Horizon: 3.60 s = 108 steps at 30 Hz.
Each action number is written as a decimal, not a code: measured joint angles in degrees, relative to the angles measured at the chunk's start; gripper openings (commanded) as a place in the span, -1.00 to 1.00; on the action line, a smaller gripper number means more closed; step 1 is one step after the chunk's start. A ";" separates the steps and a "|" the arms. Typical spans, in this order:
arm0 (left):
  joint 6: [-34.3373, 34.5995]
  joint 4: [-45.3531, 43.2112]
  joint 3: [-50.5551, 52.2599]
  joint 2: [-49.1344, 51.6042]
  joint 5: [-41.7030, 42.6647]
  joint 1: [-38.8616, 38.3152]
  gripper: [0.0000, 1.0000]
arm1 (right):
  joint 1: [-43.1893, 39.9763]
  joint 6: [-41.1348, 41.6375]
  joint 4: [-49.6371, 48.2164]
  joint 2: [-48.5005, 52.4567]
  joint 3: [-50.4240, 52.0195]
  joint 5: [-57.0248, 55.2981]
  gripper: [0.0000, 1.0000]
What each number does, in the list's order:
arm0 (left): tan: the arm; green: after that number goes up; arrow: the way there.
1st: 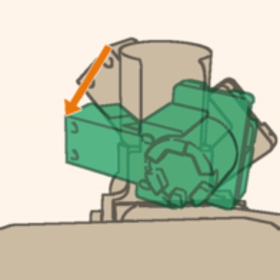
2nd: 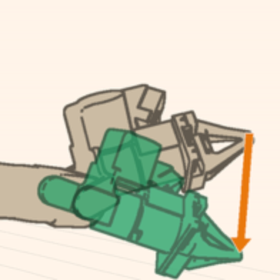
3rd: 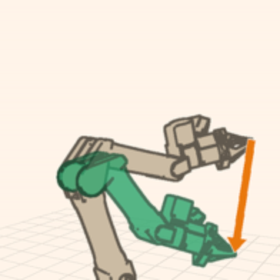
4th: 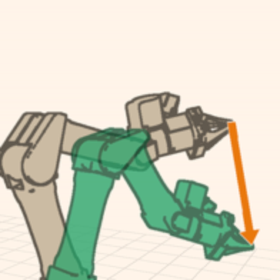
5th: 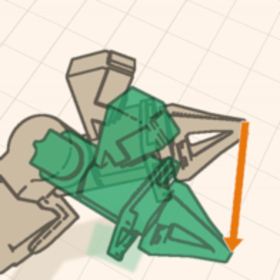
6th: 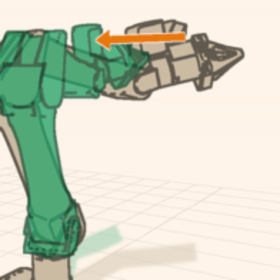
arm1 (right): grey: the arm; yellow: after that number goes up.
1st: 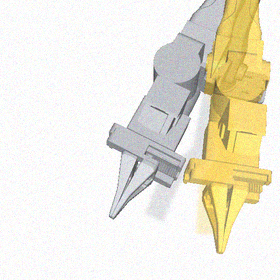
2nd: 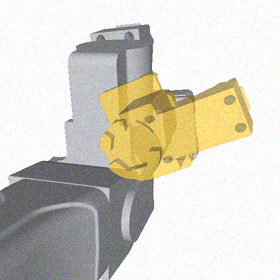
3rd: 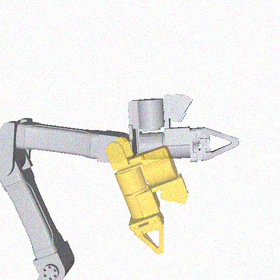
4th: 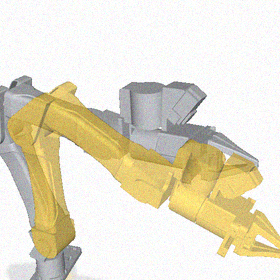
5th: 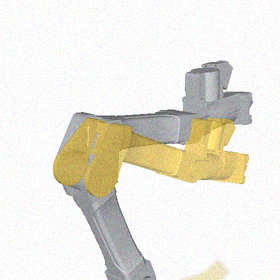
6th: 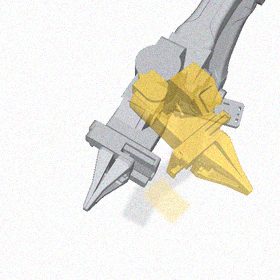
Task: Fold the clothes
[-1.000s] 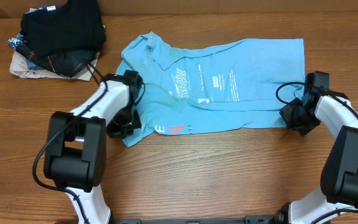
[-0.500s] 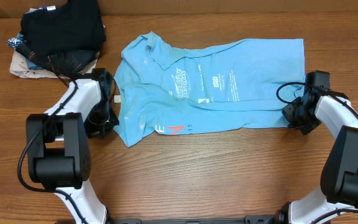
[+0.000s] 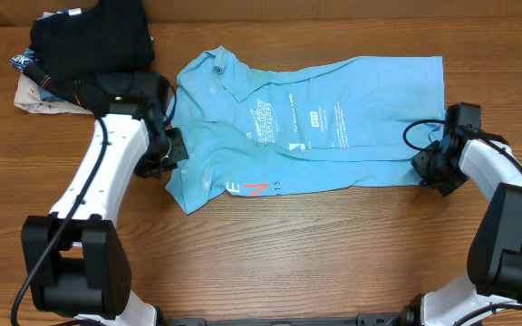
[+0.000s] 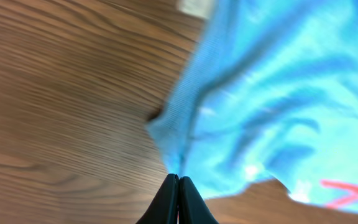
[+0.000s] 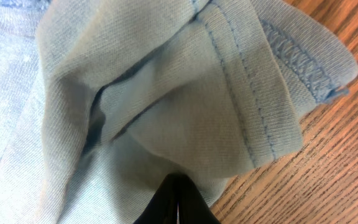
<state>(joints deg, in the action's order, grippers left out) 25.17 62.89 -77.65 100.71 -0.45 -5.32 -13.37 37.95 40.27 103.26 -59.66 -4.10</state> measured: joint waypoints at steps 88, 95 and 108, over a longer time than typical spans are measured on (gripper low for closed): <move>-1.84 9.55 -11.56 16.98 -3.56 1.42 0.09 | 1.38 -7.30 24.37 0.20 -18.36 16.87 0.57; -1.86 9.57 -11.56 16.98 -2.25 0.04 0.14 | 5.73 -0.96 20.02 0.20 -14.78 17.40 0.52; -2.51 9.20 -11.56 16.98 -1.86 0.04 0.22 | 6.08 4.94 5.51 0.20 -6.51 17.38 0.19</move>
<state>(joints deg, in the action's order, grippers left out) 22.65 72.10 -89.21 117.69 -2.31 -5.28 -7.29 42.89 45.78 103.46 -66.17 13.28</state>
